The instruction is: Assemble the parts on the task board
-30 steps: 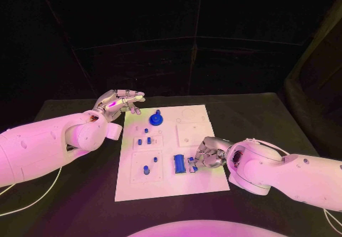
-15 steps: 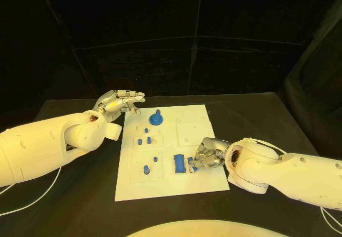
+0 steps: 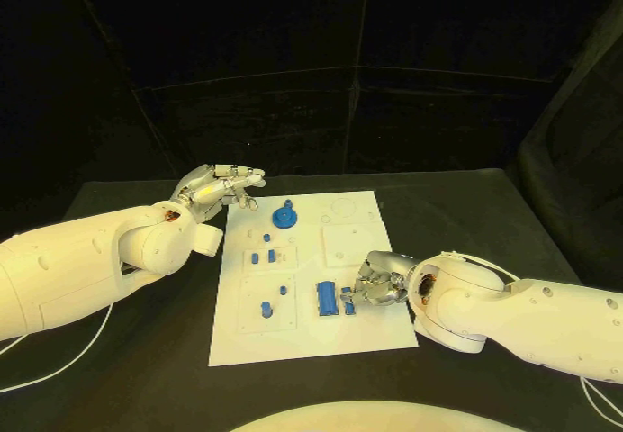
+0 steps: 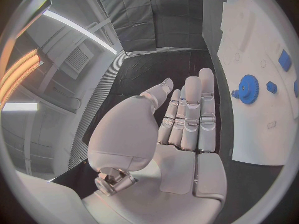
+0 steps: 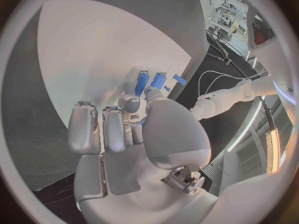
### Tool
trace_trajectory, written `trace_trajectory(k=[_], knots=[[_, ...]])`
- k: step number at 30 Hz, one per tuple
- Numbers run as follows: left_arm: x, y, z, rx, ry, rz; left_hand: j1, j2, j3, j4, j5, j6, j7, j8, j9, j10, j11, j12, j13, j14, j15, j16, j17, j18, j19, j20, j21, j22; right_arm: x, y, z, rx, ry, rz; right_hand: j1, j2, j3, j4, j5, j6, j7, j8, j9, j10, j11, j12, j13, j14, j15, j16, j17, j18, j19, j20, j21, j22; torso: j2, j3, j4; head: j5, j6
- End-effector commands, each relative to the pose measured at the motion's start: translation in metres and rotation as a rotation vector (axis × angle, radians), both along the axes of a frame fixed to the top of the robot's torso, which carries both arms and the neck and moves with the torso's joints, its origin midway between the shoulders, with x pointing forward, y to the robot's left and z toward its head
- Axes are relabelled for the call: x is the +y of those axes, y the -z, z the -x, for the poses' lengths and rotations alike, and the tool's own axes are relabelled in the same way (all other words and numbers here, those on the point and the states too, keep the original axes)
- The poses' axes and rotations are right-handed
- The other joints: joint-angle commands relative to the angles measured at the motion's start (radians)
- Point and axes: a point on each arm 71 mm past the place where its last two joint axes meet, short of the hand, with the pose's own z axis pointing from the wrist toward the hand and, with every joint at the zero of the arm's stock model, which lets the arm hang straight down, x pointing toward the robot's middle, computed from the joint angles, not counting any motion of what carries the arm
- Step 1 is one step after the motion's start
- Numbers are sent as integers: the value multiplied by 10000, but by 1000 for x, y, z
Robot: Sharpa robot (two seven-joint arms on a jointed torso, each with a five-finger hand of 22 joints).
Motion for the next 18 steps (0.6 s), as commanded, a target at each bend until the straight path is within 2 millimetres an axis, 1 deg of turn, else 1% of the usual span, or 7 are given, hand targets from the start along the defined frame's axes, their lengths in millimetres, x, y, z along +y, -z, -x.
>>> trace_trajectory(k=[1,4,7,11,13,15,18], knots=[[-2,-1,0,-3,139,91,27,9,-5,-50,30,-57,-21,50,1,-75,12,35,0,-48,-4,61,-8,136,66,23,-57,-16,2,-2,1,-97,-136,-54,-304,20,-195,3,-299,98,-8,-73,25,60,21,-18,41,517,-27,-38,-2,-181,15,14,11,7,-3,-2,-3,2,6],[-1,-1,0,4,142,90,27,9,-5,-50,30,-57,-21,50,1,-75,12,35,0,-48,-4,61,-8,136,66,23,-57,-16,0,-2,1,-145,-98,-91,-446,51,-321,2,-442,117,-15,-94,41,70,16,-8,75,518,-32,-37,4,-180,14,12,12,11,-4,1,1,5,11],[0,-1,0,9,121,80,11,10,-12,-43,30,-65,-18,53,-1,-83,16,39,-3,-51,0,63,-12,134,66,25,-60,-18,-5,-3,0,-215,0,-113,-531,45,-413,4,-506,120,-14,-111,50,59,17,-36,69,513,-32,-59,-20,-177,4,12,4,-2,-17,-4,-1,27,3],[1,-1,0,12,95,67,11,10,-12,-43,30,-65,-18,53,-1,-83,16,39,-3,-51,0,63,-12,134,66,25,-60,-18,-10,-4,0,-319,89,-182,-688,28,-588,3,-634,107,-6,-152,64,27,25,-107,44,499,-26,-108,-72,-165,-34,15,-30,-56,-13,4,-8,29,33],[1,-1,0,9,95,68,11,10,-12,-43,30,-65,-18,53,-1,-83,16,39,-3,-51,0,63,-12,134,66,25,-60,-18,-11,-5,0,-393,141,-239,-700,15,-665,-14,-818,79,5,-184,69,-11,34,-180,4,485,-20,-158,-127,-152,-71,20,-64,-113,-16,6,-10,29,41],[1,-1,0,7,100,70,11,10,-12,-43,30,-65,-18,53,-1,-83,16,39,-3,-51,0,63,-12,134,66,25,-60,-18,-13,-6,0,-485,187,-343,-576,5,-747,-55,-1169,24,30,-242,75,-96,55,-342,-94,453,-4,-269,-250,-125,-152,32,-140,-238,-19,8,-8,24,59],[0,-1,0,4,101,71,-6,9,-21,-35,30,-79,-13,53,-3,-97,21,41,-6,-59,5,64,-16,132,61,27,-64,-20,-16,-8,0,-637,308,-693,-316,21,-796,-108,-1302,-176,110,-392,49,-413,118,-987,-579,367,42,-569,-587,-51,-380,65,-356,-599,-32,11,-1,10,96]])
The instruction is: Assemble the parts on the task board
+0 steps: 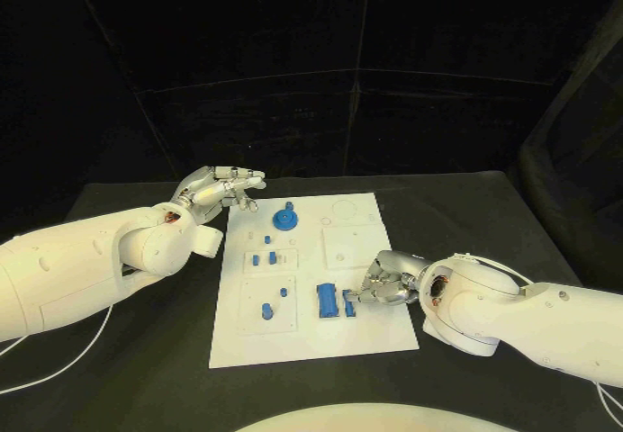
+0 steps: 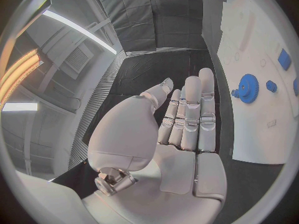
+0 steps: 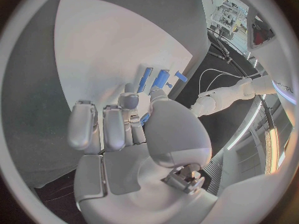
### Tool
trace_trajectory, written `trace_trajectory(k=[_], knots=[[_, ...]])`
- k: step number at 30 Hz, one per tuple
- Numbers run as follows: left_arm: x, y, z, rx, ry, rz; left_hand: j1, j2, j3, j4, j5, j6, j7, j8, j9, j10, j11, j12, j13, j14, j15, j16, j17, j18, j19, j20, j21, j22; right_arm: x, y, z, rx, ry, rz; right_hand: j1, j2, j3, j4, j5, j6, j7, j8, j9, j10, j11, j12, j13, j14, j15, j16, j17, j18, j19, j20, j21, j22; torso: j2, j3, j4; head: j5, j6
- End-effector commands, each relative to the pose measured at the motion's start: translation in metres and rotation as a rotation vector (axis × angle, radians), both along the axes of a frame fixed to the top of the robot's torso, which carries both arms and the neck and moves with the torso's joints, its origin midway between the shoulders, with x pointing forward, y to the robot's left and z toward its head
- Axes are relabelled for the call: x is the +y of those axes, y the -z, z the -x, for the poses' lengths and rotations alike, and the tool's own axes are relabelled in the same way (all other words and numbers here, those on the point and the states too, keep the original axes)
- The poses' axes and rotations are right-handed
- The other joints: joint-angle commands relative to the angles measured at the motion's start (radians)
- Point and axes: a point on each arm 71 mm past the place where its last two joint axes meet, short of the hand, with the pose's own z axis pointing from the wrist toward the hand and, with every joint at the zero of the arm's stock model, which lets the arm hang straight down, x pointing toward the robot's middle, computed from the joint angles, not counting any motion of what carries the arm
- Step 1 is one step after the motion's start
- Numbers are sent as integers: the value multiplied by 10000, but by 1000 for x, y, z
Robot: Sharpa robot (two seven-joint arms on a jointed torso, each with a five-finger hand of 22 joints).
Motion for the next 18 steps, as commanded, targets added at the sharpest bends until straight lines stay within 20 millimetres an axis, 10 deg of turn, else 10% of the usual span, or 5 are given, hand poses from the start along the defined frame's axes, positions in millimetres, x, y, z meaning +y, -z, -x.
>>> trace_trajectory(k=[1,9,15,18], knots=[[-1,-1,0,-25,108,85,-6,9,-21,-36,30,-79,-13,53,-3,-69,-7,42,-6,-59,5,64,-16,131,62,27,-64,-12,-1,-6,-1,-466,151,-840,421,8,-89,-41,-4,-357,128,-231,-48,-430,82,-816,-618,284,94,-435,-479,14,-331,46,-313,-510,-19,6,5,-30,50],[-1,0,0,-115,81,121,-105,-12,-82,15,28,-108,-2,65,-7,-98,7,64,-11,-81,24,69,-30,124,47,42,-85,-24,-26,-5,-16,152,1803,-3874,1674,-12,-248,-186,288,-1263,642,-721,-228,-2033,519,-3853,-3025,-1378,527,-5979,-5714,983,-3426,425,-4348,-5891,-127,-28,-19,-44,194],[0,1,0,-288,41,286,-287,-39,-286,130,32,15,-144,232,23,-26,-54,201,-7,-533,11,-341,-272,149,-276,67,-428,-219,-46,-10,-48,338,2288,-7471,3060,358,115,-773,-402,-1871,1221,-1129,-577,-3119,1385,-6586,-5738,-3913,1540,-10177,-8040,825,-5018,1306,-7977,-8170,-412,-82,4,-46,461],[3,3,0,-387,-76,440,-324,19,-244,196,51,272,-277,273,22,238,-149,-47,-128,-1012,-7,-1692,-909,141,-828,72,-1210,-729,-53,-11,-64,47,2248,-8398,3191,514,136,-1086,-622,-1951,1332,-1371,-951,-2860,1584,-7222,-7133,-3907,1716,-11444,-9272,1037,-4890,1766,-9500,-9282,-553,-102,12,82,548]])
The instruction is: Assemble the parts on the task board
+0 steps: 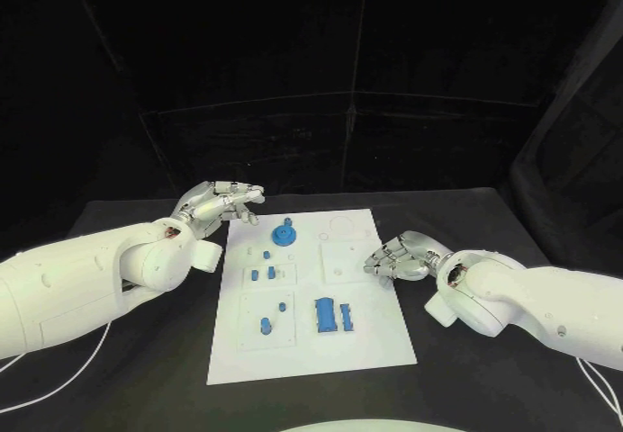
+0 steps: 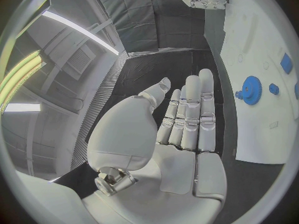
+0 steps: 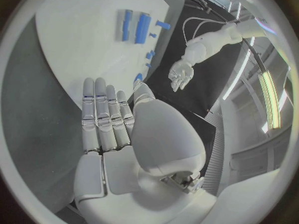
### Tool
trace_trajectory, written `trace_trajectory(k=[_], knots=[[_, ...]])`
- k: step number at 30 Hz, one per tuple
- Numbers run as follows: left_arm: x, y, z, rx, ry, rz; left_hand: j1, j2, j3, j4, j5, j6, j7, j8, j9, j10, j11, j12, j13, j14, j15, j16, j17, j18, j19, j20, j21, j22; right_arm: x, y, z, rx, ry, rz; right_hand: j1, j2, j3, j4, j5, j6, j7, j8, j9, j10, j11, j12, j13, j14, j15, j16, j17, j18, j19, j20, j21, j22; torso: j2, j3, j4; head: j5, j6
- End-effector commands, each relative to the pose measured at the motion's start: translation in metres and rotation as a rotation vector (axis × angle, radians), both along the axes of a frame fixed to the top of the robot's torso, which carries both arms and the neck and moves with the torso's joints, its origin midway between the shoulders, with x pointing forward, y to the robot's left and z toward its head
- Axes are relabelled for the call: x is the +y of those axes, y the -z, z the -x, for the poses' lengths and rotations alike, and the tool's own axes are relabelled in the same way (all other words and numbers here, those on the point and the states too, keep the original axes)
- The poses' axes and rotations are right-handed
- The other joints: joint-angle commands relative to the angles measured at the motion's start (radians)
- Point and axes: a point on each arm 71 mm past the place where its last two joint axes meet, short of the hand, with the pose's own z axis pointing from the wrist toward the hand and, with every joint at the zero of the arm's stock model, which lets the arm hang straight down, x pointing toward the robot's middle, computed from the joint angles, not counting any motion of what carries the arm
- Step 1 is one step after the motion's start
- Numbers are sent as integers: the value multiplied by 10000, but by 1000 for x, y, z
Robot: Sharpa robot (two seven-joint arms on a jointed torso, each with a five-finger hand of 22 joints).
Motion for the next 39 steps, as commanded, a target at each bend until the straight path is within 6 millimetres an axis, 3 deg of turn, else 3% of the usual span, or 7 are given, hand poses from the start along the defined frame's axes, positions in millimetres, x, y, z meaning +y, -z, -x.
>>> trace_trajectory(k=[1,20,21,35,36,37,39], knots=[[3,-2,-1,-400,-61,419,-66,24,20,60,45,163,-56,-49,-12,267,-7,-341,-91,-234,17,-1231,-561,151,-433,34,-707,-480,0,-11,-15,-646,124,-3347,30,78,-65,-304,-242,-24,66,-216,-360,289,140,-535,-1298,141,96,-1067,-1126,56,345,358,-1279,-967,-263,-40,32,140,115],[13,17,-14,-800,-1416,637,82,-3,-738,166,15,-208,-52,-1490,-52,-220,698,-2961,-77,-1710,1239,-6687,-3137,153,-3124,1380,-4613,-3513,0,1,-75,-2025,745,-4808,-738,555,-534,-1740,-1365,-806,107,-587,-1583,-470,527,-1501,-3157,-1636,854,-1932,-3430,-138,166,829,-4137,-2983,-583,13,131,44,1129],[12,20,-12,-424,-1084,378,-3774,232,-1481,842,-464,-2927,-620,-1819,-712,-3024,109,-3324,-709,-4500,724,-7233,-3576,-506,-5304,512,-4896,-4195,0,6,-72,-1653,656,-3994,-4878,-381,-13,-1935,-1915,-3130,-533,-1173,-2229,-3196,-59,-2114,-3772,-4053,247,-2533,-4037,-539,-2297,-34,-4382,-3763,-571,1,106,74,1054],[-13,22,8,-509,-2029,-69,-7419,232,-2260,842,-464,-5562,-1116,-2714,-712,-5692,-425,-4243,-709,-7130,-439,-7821,-4676,-805,-7420,-307,-5628,-4899,21,-11,-55,-2214,2219,-5002,-8981,-381,493,-1935,-2955,-5600,-1140,-1173,-2229,-6076,-606,-2114,-3772,-6909,-228,-2533,-4037,-928,-4974,-789,-5407,-3763,-940,229,161,439,1042],[-18,22,13,-537,-2228,-159,-7680,232,-2304,842,-464,-5750,-1845,-2714,-712,-5882,-465,-4243,-709,-7319,-439,-7864,-4676,-879,-7570,-366,-5628,-4947,25,-14,-51,-2278,2545,-5159,-9267,-381,525,-1935,-2955,-5766,-1186,-1173,-2229,-6274,-645,-2114,-3772,-7096,-963,-2533,-4037,-1003,-5156,-846,-5407,-3763,-940,229,161,439,1042],[-21,22,16,-556,-2361,-218,-7872,232,-2350,842,-464,-5883,-1845,-2714,-712,-6019,-1196,-4243,-709,-7453,-439,-7889,-4676,-879,-7678,-410,-5628,-4982,27,-16,-48,-2309,2749,-5249,-9477,-381,1242,-1935,-2955,-5889,-1218,-1173,-2229,-6414,-675,-2114,-3772,-7230,-963,-2533,-4037,-1037,-5290,-886,-5407,-3763,-940,229,161,439,1042],[-27,20,22,-601,-2636,-339,-8251,232,-2425,842,-464,-6153,-1845,-2714,-712,-6295,-1196,-4243,-709,-7727,-439,-8612,-4676,-881,-7898,-496,-5628,-5053,31,-20,-43,-2351,3122,-5394,-9873,-381,1242,-1935,-2955,-6122,-1278,-1173,-2229,-6689,-1386,-2114,-3772,-7487,-963,-2533,-4037,-1037,-5540,-961,-5407,-3763,-940,229,161,439,1042]])
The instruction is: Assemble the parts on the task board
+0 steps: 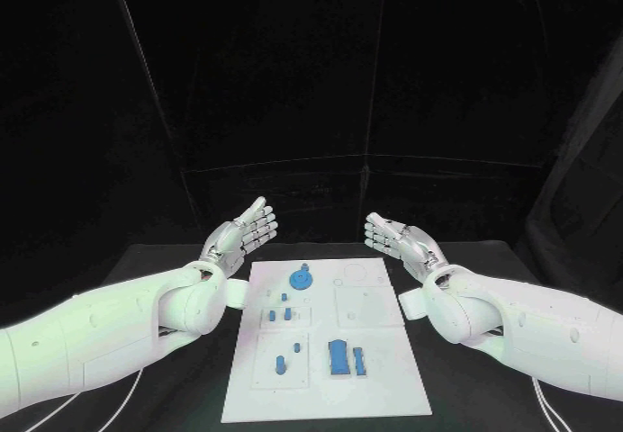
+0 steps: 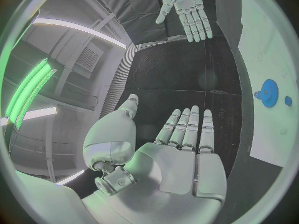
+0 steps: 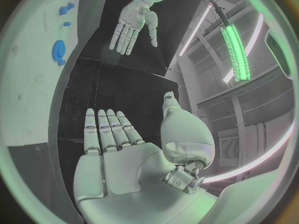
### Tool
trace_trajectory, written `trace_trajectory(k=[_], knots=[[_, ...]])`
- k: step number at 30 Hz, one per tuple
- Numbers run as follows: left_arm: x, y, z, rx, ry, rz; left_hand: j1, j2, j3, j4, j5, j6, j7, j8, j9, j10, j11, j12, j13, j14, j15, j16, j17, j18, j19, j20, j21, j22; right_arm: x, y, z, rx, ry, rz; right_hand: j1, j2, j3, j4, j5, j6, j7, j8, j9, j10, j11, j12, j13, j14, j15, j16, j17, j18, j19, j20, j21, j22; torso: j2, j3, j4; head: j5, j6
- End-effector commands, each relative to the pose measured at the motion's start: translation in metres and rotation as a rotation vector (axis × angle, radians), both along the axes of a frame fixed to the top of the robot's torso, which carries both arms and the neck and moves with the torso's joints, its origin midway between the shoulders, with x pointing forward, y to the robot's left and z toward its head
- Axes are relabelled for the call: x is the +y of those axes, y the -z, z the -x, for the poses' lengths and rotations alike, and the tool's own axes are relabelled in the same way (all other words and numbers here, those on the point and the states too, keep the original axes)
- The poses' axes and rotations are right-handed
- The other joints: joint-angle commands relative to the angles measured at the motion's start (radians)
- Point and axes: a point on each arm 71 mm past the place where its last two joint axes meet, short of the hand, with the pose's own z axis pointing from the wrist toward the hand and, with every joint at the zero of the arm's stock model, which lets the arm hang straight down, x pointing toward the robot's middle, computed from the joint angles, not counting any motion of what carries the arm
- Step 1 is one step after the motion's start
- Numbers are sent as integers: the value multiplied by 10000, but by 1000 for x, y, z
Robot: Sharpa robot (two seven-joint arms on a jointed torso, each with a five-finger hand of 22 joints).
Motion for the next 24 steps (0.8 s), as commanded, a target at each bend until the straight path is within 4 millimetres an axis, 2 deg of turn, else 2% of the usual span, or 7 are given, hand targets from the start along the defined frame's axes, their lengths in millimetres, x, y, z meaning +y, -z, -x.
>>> trace_trajectory(k=[1,2,3,4,5,8,24], knots=[[-4,-3,9,-320,-1322,-1017,-2020,9,-425,34,-76,-1446,-723,-196,-48,-1473,-842,-190,-46,-1458,-572,-904,-392,-406,-1157,-454,-134,-376,-3,-7,6,-61,1941,-453,-2256,-55,784,-12,-461,-1318,-346,-76,-41,-1534,-935,-70,-46,-1468,-743,-81,-43,-324,-1411,-443,-210,-47,-25,16,5,1,3],[-6,-4,11,-335,-1445,-1068,-2131,9,-444,34,-76,-1529,-723,-196,-48,-1553,-842,-190,-46,-1542,-572,-904,-392,-449,-1218,-482,-134,-398,-2,-9,8,-36,2079,-516,-2379,-55,784,-12,-461,-1393,-1046,-76,-41,-1617,-935,-70,-46,-1548,-743,-81,-43,-323,-1489,-469,-210,-47,-25,16,5,1,3],[-8,-5,14,-349,-1564,-1116,-2298,9,-475,34,-76,-1646,-723,-196,-48,-1674,-842,-190,-46,-1652,-572,-904,-392,-1157,-1315,-517,-134,-427,0,-10,10,-10,2208,-572,-2564,-55,784,-12,-461,-1500,-1046,-76,-41,-1753,-935,-70,-46,-1670,-743,-81,-43,-1079,-1610,-498,-210,-47,-25,16,5,1,3],[-11,-5,17,-363,-1673,-1160,-2457,9,-509,34,-76,-1761,-723,-196,-48,-1797,-842,-190,-46,-1777,-572,-904,-392,-456,-1406,-554,-134,-1148,1,-11,12,15,2320,-619,-2740,-55,784,-12,-461,-1602,-1046,-76,-41,-1872,-935,-70,-46,-1780,-743,-81,-43,-1079,-1722,-531,-210,-47,-25,16,5,1,3],[-13,-7,20,-383,-1820,-1218,-2700,9,-563,34,-76,-1934,-723,-196,-48,-1967,-842,-190,-46,-1948,-572,-904,-392,-1157,-1546,-609,-134,-1148,3,-13,14,50,2462,-674,-2996,-55,784,-12,-461,-1736,-1046,-76,-41,-2041,-935,-70,-46,-1946,-743,-81,-43,-1079,-1880,-588,-210,-47,-25,16,5,1,3],[-18,-9,26,-416,-2055,-1308,-3060,9,-1286,34,-76,-2192,-723,-196,-48,-2231,-842,-190,-46,-2210,-572,-904,-392,-1157,-1749,-692,-134,-1148,5,-15,17,103,2658,-745,-3412,-55,784,-12,-461,-1987,-1046,-76,-41,-2327,-935,-70,-46,-2212,-743,-81,-43,-1079,-2134,-1338,-210,-47,-25,16,5,1,3],[-21,-11,31,-450,-2281,-1392,-4544,9,-1286,34,-76,-3249,-723,-196,-48,-3307,-842,-190,-46,-3277,-572,-904,-392,-1157,-2591,-1392,-134,-1148,6,-15,19,127,2736,-771,-5049,-55,784,-12,-461,-2957,-1046,-76,-41,-3448,-935,-70,-46,-3279,-743,-81,-43,-1079,-3151,-1338,-210,-47,-25,16,5,1,3]])
